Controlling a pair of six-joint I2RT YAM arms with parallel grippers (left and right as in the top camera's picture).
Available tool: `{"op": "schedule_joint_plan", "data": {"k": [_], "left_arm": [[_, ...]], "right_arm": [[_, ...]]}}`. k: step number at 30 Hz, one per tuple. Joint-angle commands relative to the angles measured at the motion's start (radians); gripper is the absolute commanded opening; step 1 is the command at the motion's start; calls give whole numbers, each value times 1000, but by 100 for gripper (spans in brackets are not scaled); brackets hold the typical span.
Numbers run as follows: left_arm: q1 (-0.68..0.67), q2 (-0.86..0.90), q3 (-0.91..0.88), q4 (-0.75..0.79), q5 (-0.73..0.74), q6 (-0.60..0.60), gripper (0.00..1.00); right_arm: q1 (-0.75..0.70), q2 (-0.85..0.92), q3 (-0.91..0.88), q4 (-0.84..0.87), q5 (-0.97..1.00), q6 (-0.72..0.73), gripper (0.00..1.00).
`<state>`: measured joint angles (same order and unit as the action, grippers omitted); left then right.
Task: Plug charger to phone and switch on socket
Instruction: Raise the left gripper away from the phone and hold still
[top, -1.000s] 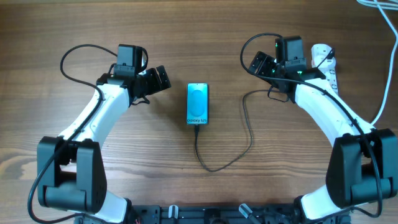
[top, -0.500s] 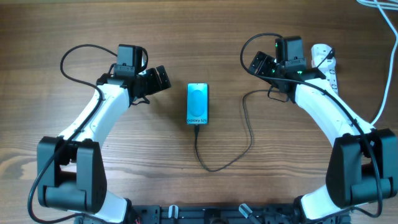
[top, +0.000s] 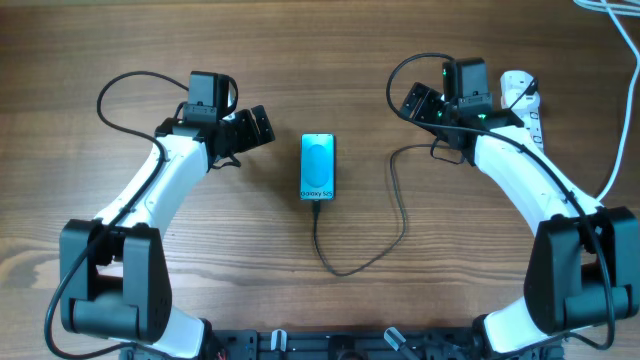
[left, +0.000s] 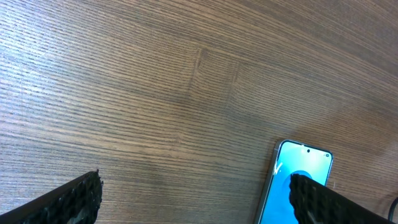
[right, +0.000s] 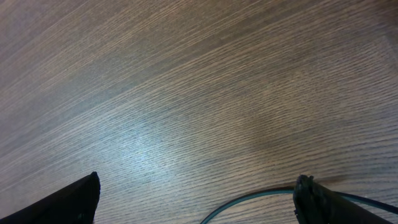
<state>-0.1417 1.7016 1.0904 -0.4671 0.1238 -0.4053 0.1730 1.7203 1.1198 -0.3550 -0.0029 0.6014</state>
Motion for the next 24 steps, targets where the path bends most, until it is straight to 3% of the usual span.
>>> {"op": "schedule_joint_plan", "data": {"k": [1,24], "left_arm": [[2,-7,3,0,-14,5,100],[2,-7,3,0,-14,5,100]], "right_arm": [[0,-2,4,3,2,8,100],[0,-2,4,3,17,4,100]]}}
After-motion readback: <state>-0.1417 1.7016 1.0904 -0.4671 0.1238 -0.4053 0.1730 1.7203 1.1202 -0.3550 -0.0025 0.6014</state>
